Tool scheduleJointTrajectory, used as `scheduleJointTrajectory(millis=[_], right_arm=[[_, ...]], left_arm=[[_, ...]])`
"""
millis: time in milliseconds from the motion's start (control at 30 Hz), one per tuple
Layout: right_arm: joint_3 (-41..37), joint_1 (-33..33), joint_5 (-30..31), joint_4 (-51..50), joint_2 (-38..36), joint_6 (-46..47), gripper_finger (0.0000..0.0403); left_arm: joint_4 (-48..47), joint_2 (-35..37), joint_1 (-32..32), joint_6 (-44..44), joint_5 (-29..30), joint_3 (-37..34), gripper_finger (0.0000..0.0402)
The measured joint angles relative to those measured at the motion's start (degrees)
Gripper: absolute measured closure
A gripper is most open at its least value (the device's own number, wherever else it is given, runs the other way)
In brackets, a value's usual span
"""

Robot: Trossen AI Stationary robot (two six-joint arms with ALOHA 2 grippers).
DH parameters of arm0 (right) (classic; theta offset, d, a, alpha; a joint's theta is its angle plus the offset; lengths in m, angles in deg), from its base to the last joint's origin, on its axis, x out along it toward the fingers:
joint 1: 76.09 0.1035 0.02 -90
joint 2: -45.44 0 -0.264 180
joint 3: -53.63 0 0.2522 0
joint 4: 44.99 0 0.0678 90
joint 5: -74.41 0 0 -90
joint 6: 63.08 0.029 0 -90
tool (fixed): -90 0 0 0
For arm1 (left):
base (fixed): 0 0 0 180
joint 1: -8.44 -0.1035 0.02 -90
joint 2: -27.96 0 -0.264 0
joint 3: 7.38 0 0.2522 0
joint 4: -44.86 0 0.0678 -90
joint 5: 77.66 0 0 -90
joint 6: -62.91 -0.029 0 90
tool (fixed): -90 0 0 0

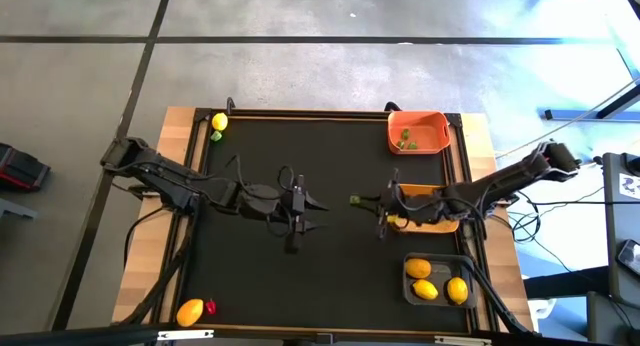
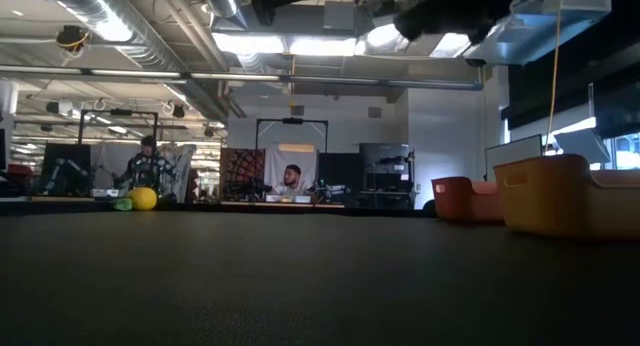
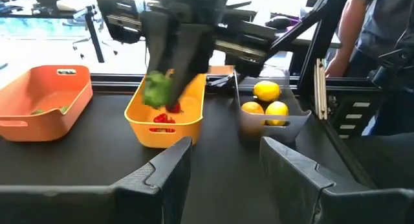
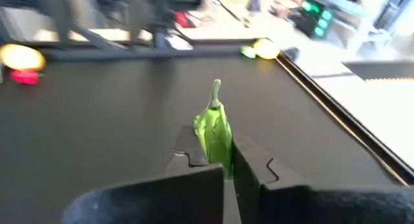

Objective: Sort produce into baskets
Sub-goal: Put the bottom green chili pepper into the orange bin

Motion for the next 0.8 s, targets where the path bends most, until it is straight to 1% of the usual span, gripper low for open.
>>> scheduleJointTrajectory(millis=[167, 367, 567, 800], right_arm=[[0.0, -4.7, 1.4, -10.9, -4.1, 4.2, 0.0396], [0.0, -12.8, 2.6, -22.5, -7.5, 10.0, 0.0396], [0.0, -21.0, 4.4, -32.2, -8.0, 14.3, 0.0396], [0.0, -29.8, 4.4, -38.9, -7.9, 17.8, 0.0395]], left_arm=[[0.0, -0.2, -0.2, -0.5, 0.3, 0.0, 0.0224], [-0.1, -0.2, -0.2, -1.3, 1.2, 0.0, 0.0224], [-0.2, -0.2, -0.2, -1.7, 1.2, 0.0, 0.0224], [-0.4, -0.2, -0.2, -1.7, 1.2, 0.0, 0.0224]])
